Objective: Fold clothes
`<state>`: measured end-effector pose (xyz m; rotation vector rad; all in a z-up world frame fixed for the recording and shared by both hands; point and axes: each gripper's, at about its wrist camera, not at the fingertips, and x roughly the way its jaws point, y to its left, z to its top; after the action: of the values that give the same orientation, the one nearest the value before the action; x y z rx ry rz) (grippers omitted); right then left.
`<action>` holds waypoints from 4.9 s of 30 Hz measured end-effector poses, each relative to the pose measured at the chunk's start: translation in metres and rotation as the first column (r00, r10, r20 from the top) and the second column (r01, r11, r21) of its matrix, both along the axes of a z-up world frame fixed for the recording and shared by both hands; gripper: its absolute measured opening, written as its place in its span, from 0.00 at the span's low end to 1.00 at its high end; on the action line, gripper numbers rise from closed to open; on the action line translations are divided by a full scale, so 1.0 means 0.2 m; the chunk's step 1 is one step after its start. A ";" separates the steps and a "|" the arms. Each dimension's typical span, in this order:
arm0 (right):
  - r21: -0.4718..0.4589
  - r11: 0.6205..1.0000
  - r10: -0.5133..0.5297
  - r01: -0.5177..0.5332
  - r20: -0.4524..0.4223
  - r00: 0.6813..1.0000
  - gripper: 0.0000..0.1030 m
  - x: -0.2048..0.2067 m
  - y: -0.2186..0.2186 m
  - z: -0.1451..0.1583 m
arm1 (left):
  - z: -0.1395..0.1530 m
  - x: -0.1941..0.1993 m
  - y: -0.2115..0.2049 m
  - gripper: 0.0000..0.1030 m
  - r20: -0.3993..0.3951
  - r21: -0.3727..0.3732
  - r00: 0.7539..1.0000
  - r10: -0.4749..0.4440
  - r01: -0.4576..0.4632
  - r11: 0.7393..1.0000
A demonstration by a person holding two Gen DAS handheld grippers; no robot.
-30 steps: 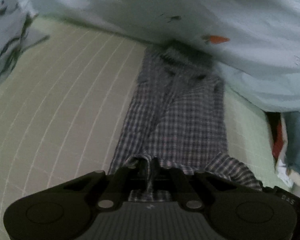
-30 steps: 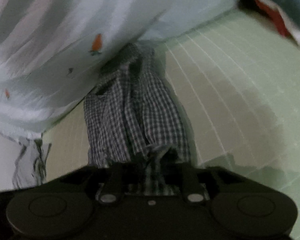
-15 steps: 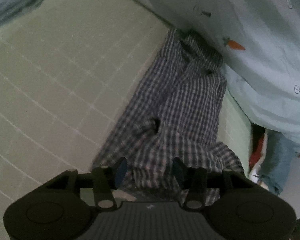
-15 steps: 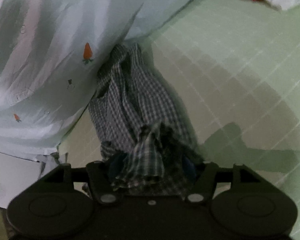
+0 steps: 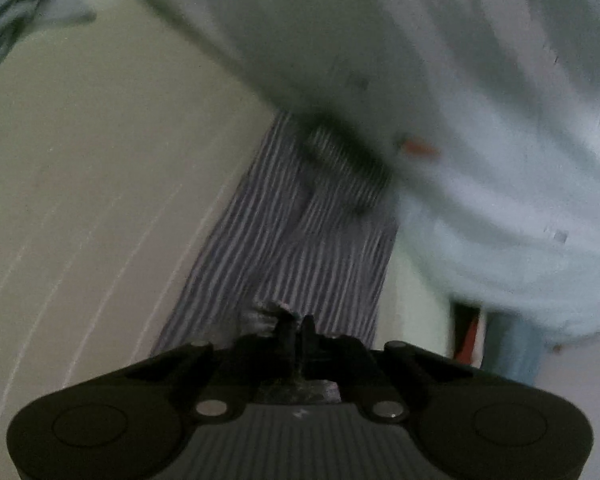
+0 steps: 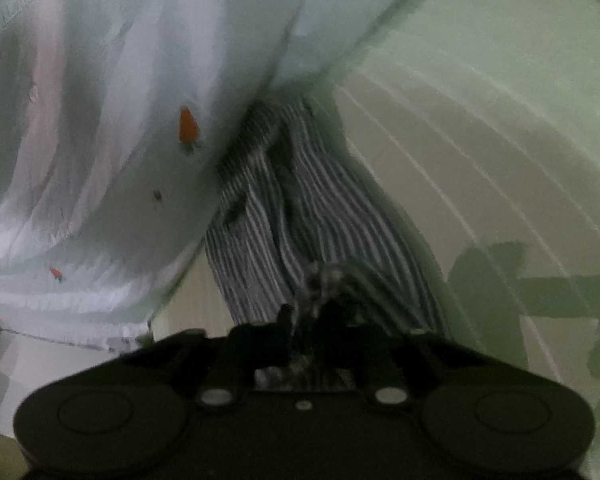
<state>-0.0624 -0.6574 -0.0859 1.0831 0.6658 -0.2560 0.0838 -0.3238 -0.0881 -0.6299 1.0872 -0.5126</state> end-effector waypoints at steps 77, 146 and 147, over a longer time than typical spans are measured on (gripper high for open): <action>-0.293 0.907 0.204 -0.304 -0.328 0.923 0.79 -0.11 0.27 -0.14 | -0.26 -0.33 -0.09 0.54 -0.093 0.569 0.978 -0.188 0.207 0.796; 0.028 0.929 0.369 -0.368 -0.028 0.929 0.07 -0.52 0.02 0.32 | 0.44 -0.64 0.18 0.03 -0.096 0.044 0.995 -0.009 0.013 0.999; 0.025 0.931 0.364 -0.364 -0.020 0.931 0.07 -0.51 0.00 0.34 | 0.45 -0.61 0.17 0.03 -0.092 0.039 0.996 0.000 0.004 0.999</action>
<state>-0.1635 -0.6571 -0.0179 0.9556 0.8785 0.0595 -0.0386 -0.2900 0.0013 -0.6228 1.1822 -0.4665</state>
